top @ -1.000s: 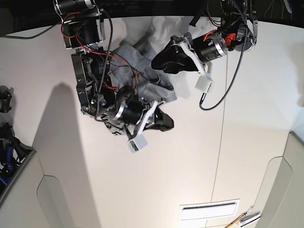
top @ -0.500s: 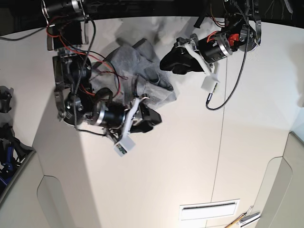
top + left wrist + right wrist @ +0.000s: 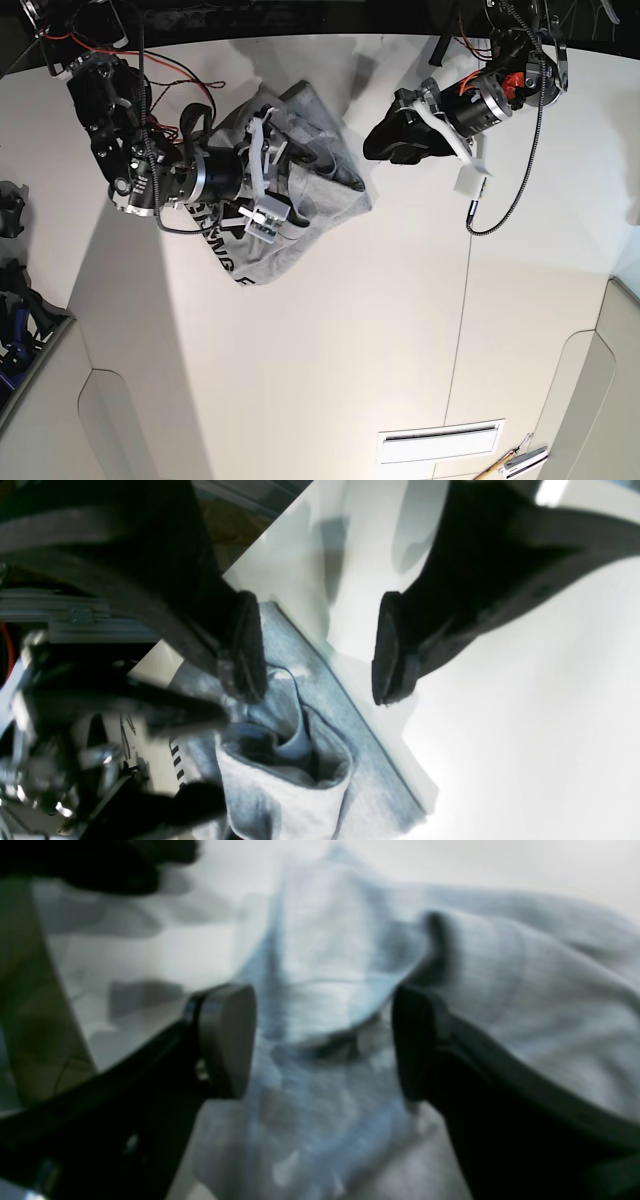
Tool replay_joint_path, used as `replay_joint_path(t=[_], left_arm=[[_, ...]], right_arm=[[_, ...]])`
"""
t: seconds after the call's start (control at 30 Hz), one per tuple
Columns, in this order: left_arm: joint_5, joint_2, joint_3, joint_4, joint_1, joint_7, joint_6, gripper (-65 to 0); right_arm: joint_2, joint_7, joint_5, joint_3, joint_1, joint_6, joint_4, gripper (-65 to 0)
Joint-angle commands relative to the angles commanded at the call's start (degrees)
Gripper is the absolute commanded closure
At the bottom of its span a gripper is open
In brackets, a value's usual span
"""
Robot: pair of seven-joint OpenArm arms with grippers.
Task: Fold the T-shirt properly
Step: 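Drag the shirt edge with the right gripper to spread the bundle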
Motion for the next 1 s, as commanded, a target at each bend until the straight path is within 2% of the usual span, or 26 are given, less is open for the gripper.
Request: replay_joint_path(t=[0.13,0.2,0.3,0.33,0.37,0.47,0.5,0.7,0.87,1.0], left_arm=[[0.0,0.0,0.0,0.0,0.0,0.0,0.0,-37.4],[0.0,0.0,0.0,0.0,0.0,0.0,0.0,-37.4],[0.0,0.0,0.0,0.0,0.0,0.0,0.0,-37.4],[0.0,0.0,0.0,0.0,0.0,0.0,0.0,-37.4],[0.0,0.0,0.0,0.0,0.0,0.0,0.0,-37.4],[0.0,0.0,0.0,0.0,0.0,0.0,0.0,-37.4],[0.0,0.0,0.0,0.0,0.0,0.0,0.0,-37.4],[0.0,0.0,0.0,0.0,0.1,0.0,0.0,-37.4],[0.0,0.0,0.0,0.0,0.2,0.7,0.0,-37.4],[0.0,0.0,0.0,0.0,0.2,0.9,0.0,-37.4]], right_arm=[[-0.2,4.1,-8.1,-4.9,0.2,-1.86,0.0,-42.0],[-0.3,5.6,-12.2,-5.7,0.2,-3.50,0.0,-42.0],[-0.3,7.9,-14.8,-5.7,0.3,-3.65,-0.1,-41.9],[-0.3,8.1,-15.2,-5.7,0.7,-3.63,-0.1,-39.5],[-0.3,8.2,-15.3,-5.7,1.0,-3.80,-0.1,-33.8],[-0.3,9.1,-15.4,-5.7,2.0,-4.70,-0.1,-6.7],[-0.3,9.9,-15.5,-5.7,2.1,-4.68,-0.1,0.0],[-2.0,11.1,-15.4,-5.7,4.0,-4.26,-0.2,0.0],[-6.8,11.1,-15.4,-5.7,8.5,-4.22,-1.6,0.0],[-11.5,12.0,-15.4,-5.7,12.2,-4.22,-6.4,0.0]])
